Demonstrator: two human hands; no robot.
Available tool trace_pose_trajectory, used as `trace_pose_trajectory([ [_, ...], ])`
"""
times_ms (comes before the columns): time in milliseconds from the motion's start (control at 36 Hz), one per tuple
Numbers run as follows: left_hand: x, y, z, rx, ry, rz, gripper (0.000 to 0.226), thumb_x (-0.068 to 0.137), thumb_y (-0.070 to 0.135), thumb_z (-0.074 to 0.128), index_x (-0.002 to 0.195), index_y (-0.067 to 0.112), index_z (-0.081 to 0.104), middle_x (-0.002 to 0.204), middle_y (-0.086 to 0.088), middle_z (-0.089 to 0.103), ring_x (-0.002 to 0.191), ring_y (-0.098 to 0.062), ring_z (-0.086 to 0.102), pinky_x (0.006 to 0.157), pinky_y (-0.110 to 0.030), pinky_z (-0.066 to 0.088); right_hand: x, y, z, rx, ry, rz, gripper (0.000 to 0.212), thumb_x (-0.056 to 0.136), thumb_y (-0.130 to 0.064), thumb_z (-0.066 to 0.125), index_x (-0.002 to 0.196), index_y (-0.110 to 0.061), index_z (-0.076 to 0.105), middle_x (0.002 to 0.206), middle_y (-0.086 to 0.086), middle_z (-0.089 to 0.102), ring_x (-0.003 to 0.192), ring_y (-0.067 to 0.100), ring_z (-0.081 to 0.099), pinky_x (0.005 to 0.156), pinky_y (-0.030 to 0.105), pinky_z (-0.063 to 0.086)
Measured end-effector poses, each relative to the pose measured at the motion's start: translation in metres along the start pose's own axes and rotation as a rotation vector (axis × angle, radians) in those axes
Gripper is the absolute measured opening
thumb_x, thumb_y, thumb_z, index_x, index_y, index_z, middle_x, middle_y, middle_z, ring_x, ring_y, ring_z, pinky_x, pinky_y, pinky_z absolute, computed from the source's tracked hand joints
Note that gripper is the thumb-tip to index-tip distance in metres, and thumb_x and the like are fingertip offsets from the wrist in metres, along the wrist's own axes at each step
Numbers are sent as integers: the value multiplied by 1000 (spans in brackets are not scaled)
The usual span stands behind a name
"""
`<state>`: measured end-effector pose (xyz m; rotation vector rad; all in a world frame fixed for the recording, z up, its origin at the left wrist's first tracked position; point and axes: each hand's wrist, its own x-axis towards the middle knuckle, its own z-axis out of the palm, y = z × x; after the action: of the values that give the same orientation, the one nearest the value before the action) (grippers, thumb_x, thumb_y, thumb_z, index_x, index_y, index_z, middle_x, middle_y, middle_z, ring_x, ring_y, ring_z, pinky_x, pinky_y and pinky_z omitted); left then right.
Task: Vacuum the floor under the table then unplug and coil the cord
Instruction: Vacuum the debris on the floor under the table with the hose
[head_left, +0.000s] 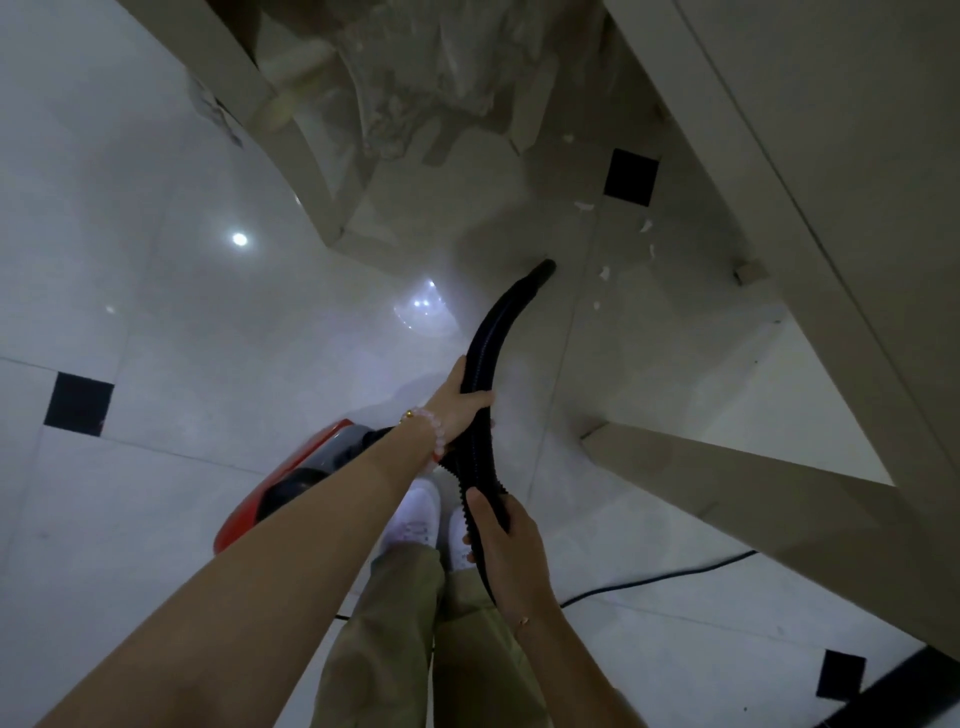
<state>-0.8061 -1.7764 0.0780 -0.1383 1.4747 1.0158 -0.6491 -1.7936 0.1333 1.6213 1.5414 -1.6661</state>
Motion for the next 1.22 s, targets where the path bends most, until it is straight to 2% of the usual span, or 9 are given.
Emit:
trace_pose_trajectory([
  [167,8,9,0,-42,-11,13,40,94,15,54,126,31,37,97,-4,53,85,-23,57,80,-40,53,16,-12,0,-6,81,3,75,71,-77,40,109,-16,62,102,11,69,95,27,65,92,49,51],
  [278,20,22,6,-20,-4,19,48,93,17,55,137,24,35,106,-8,56,96,-26,56,96,-46,49,29,-26,-5,-9,94,-25,49,89,-61,45,91,-15,61,84,8,66,83,27,64,86,49,53],
  [389,33,31,8,40,2,12,64,91,22,56,147,27,24,140,-19,45,122,-38,51,105,-50,43,40,-34,-9,57,96,-27,42,91,-56,47,88,-16,61,82,8,66,76,24,62,79,45,53],
  [583,44,43,13,102,-48,-22,77,91,24,57,151,29,9,146,-10,42,127,-32,49,108,-43,41,52,-43,-7,170,141,25,38,91,-56,47,78,-21,56,77,5,64,74,23,60,71,38,47],
  [722,46,45,15,149,-80,-30,66,93,16,54,149,25,21,139,-17,48,118,-36,54,101,-43,47,49,-47,0,212,164,56,39,91,-54,47,78,-19,56,76,7,62,72,23,57,72,38,46],
  [944,51,47,11,202,-99,-54,65,95,17,50,151,23,16,144,-16,42,123,-38,50,103,-42,45,53,-51,1,182,155,65,40,91,-56,46,78,-19,55,76,7,63,72,24,59,73,40,49],
  [1028,55,51,12,241,-89,-28,63,98,18,45,151,22,10,149,-12,36,129,-31,45,104,-30,40,59,-56,-3,171,159,57,40,93,-54,45,79,-18,55,75,5,62,65,20,57,68,35,46],
  [1111,59,56,13,299,-77,21,60,100,20,42,151,19,10,151,-11,34,133,-27,40,90,-17,36,64,-62,-5,175,166,55,38,94,-51,44,78,-18,53,71,3,61,58,17,55,65,33,45],
  [1222,58,61,14,334,-100,15,57,99,20,43,150,17,17,147,-11,39,129,-28,45,99,-26,40,65,-64,-4,208,180,63,39,95,-50,44,78,-17,53,67,3,59,55,16,52,64,33,44],
])
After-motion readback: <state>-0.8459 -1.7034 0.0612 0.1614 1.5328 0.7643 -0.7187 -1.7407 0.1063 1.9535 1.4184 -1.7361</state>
